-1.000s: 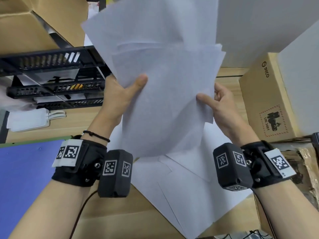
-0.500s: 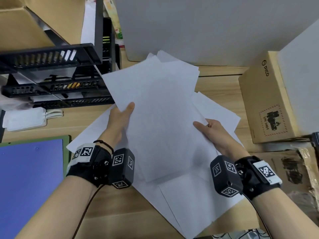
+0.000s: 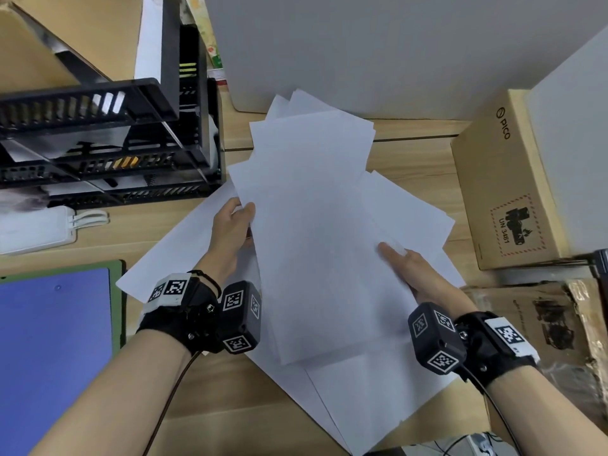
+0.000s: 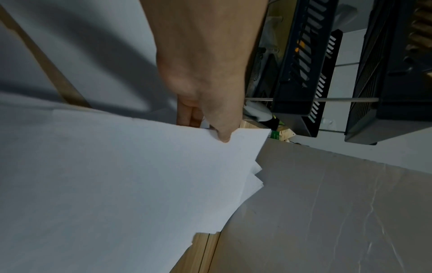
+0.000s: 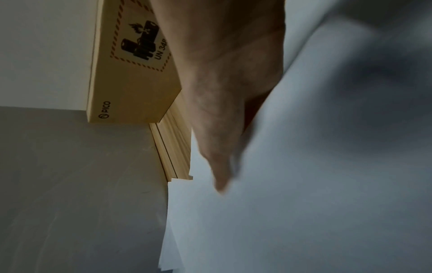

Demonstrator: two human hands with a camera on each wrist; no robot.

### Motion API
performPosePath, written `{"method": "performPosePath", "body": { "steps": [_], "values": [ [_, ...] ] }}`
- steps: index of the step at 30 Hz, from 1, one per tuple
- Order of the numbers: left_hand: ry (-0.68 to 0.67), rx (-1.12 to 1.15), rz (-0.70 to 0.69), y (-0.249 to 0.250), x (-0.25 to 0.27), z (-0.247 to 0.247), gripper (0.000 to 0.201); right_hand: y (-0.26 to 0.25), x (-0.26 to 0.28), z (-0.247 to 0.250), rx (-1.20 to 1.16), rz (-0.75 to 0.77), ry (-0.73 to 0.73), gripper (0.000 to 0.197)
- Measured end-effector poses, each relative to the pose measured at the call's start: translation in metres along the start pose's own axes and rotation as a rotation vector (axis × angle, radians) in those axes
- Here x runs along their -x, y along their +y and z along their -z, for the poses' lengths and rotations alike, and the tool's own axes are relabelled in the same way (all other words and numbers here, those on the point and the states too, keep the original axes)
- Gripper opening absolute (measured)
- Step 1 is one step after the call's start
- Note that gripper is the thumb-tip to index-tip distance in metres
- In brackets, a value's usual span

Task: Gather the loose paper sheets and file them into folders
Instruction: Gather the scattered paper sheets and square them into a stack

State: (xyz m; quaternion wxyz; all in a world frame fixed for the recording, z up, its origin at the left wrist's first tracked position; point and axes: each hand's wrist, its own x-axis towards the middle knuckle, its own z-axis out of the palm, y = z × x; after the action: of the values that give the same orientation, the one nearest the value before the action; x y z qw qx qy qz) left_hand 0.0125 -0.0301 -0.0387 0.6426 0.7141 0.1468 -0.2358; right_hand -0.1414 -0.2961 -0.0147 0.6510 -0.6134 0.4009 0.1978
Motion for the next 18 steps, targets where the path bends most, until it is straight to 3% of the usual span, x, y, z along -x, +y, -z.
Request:
{"method": "performPosePath", "body": {
  "steps": [4,11,16,18],
  "values": [
    [-0.007,-0.054,-0.015,-0.006,-0.004,-0.005,0.038,0.004,0.000,-0.004,0.107,-0.055,-0.098,0.031],
    [0.110,-0.087,-0.134,-0.004,-0.011,-0.005,0.034,0.011,-0.012,0.002,0.050,-0.092,0.024,0.030],
    [0.120,0.015,-0.113,-0.008,-0.019,-0.001,0.041,0.019,-0.030,0.013,0.142,-0.102,0.093,0.063],
    [0.129,0.038,-0.114,-0.011,-0.021,0.001,0.038,0.022,-0.034,0.014,0.094,-0.095,0.095,0.058]
  ]
}}
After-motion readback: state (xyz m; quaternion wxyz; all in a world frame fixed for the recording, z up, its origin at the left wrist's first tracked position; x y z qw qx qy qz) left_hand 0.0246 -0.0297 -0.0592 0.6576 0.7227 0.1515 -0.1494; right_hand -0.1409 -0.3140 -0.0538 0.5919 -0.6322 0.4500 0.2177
